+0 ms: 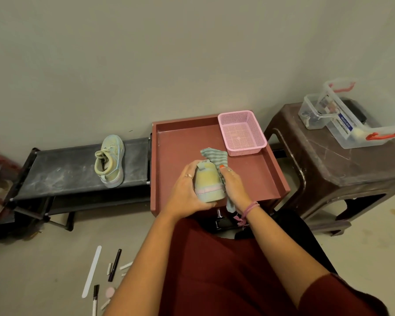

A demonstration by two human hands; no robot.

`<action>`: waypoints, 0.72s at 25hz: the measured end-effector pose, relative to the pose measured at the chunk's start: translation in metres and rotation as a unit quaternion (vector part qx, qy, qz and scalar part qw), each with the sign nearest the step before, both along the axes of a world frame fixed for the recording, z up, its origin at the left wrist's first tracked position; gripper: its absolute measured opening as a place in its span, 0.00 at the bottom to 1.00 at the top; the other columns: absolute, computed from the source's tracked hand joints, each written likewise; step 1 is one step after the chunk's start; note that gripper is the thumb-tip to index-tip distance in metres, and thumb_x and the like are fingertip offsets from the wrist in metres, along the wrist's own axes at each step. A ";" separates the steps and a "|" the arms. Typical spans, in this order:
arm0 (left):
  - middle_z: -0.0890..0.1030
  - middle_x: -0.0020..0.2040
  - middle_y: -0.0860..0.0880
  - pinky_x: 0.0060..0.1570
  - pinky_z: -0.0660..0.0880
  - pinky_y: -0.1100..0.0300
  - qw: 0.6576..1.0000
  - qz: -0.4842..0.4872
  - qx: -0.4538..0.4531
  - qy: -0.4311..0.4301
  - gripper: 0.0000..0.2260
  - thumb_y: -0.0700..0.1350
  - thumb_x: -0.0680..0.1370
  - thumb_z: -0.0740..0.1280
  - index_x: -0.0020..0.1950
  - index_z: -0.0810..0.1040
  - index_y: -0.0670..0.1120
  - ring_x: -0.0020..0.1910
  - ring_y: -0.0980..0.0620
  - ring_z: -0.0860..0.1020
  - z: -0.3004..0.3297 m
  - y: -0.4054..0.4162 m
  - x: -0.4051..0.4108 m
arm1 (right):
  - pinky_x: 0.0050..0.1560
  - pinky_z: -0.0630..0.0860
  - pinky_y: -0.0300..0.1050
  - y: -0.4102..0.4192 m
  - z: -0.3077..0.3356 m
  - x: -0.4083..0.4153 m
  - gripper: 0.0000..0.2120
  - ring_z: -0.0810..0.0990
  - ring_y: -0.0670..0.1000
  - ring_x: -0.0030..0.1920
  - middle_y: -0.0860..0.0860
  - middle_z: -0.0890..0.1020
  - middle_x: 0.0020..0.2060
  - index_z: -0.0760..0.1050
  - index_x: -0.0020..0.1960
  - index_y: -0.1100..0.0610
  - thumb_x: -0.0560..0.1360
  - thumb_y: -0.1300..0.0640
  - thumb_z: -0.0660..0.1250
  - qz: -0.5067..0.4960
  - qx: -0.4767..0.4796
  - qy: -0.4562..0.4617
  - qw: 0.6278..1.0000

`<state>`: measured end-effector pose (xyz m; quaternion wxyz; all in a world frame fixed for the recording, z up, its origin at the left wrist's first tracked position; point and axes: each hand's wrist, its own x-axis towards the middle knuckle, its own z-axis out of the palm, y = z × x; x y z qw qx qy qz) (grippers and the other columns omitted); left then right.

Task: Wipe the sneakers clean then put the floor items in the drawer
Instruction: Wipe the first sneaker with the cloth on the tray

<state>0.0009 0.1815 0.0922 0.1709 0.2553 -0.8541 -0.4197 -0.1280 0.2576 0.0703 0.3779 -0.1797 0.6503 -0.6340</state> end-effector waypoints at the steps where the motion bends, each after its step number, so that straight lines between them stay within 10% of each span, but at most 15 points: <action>1: 0.69 0.64 0.57 0.60 0.65 0.74 1.000 0.008 0.004 0.005 0.44 0.47 0.57 0.82 0.69 0.64 0.53 0.62 0.61 0.70 -0.002 0.000 0.001 | 0.54 0.76 0.43 -0.002 0.001 0.000 0.12 0.78 0.54 0.56 0.51 0.82 0.49 0.78 0.50 0.51 0.81 0.57 0.56 0.022 -0.005 -0.001 1.000; 6: 0.71 0.63 0.57 0.59 0.64 0.77 0.998 0.052 0.033 0.023 0.46 0.46 0.57 0.83 0.70 0.65 0.49 0.62 0.63 0.71 -0.012 -0.012 0.011 | 0.72 0.57 0.37 0.014 -0.004 0.045 0.19 0.61 0.41 0.72 0.42 0.66 0.71 0.63 0.71 0.42 0.80 0.50 0.55 0.125 -0.088 0.146 0.977; 12: 0.71 0.62 0.54 0.59 0.63 0.77 0.996 0.076 0.027 0.023 0.44 0.46 0.57 0.82 0.68 0.65 0.51 0.61 0.62 0.69 -0.018 -0.011 0.017 | 0.60 0.71 0.49 -0.017 -0.011 0.009 0.11 0.78 0.47 0.52 0.49 0.81 0.50 0.78 0.52 0.53 0.81 0.56 0.56 0.033 0.047 0.022 0.998; 18: 0.70 0.64 0.59 0.64 0.64 0.73 0.989 0.122 0.071 0.034 0.47 0.53 0.56 0.82 0.70 0.65 0.51 0.63 0.66 0.69 -0.024 -0.018 0.025 | 0.75 0.49 0.40 0.025 -0.020 0.055 0.21 0.54 0.41 0.75 0.41 0.62 0.74 0.59 0.73 0.45 0.81 0.52 0.53 0.175 -0.054 0.286 0.941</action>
